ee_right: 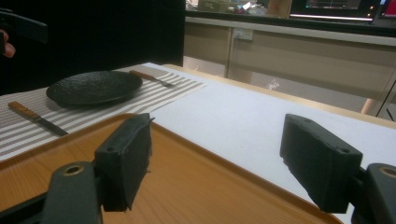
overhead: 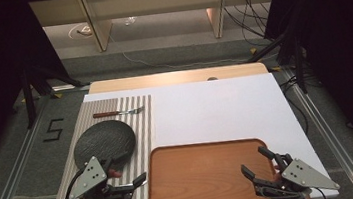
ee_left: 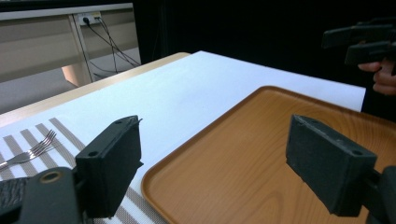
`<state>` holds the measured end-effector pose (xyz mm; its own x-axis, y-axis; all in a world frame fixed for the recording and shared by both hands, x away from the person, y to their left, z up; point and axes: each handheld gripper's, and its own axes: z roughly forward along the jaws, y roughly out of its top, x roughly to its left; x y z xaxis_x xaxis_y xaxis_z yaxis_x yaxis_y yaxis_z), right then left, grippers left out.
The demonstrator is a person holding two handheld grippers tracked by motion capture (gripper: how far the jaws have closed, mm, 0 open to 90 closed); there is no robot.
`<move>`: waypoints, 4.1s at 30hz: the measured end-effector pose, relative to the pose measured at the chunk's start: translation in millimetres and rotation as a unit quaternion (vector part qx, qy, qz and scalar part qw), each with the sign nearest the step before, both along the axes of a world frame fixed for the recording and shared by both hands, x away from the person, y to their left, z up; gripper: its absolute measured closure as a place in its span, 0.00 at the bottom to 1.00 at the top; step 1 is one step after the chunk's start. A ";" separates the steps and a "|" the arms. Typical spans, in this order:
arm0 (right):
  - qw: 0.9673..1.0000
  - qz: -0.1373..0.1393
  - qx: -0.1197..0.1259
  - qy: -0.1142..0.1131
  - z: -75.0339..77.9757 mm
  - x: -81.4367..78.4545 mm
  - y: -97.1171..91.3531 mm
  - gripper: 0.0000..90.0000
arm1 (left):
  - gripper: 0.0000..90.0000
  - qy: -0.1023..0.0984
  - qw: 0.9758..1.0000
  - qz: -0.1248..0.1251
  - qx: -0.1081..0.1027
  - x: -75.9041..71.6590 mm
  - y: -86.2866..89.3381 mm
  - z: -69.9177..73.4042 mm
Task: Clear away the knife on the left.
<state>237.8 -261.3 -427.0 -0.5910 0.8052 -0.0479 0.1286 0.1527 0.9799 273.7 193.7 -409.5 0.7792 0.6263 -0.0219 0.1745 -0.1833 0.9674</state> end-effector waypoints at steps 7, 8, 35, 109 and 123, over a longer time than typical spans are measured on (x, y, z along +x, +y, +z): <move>1.000 0.001 0.000 0.000 0.0 0.0 0.0 0.29 | 0.20 0.015 1.000 -0.006 0.022 2.5 2.9 0.8; 1.000 0.001 -0.001 0.000 0.0 0.1 -0.2 0.29 | 0.19 0.016 1.000 -0.004 0.026 2.9 3.2 0.9; 1.000 0.002 -0.001 0.000 0.0 0.0 0.5 0.29 | 0.18 0.081 0.993 0.002 0.083 14.9 17.6 -3.4; 1.000 0.002 -0.001 0.000 0.4 0.0 0.3 0.29 | 0.40 0.256 0.928 0.017 0.271 33.9 65.7 -43.2; 1.000 0.003 -0.002 -0.001 0.2 0.1 0.5 0.29 | 0.50 0.267 0.917 0.029 0.296 37.1 68.5 -51.3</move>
<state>237.9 -260.9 -426.8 -0.5951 0.8020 -0.0524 0.1261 0.1575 0.9794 310.9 262.1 -460.8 0.7217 0.6915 -0.0325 0.6198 -0.6245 0.4752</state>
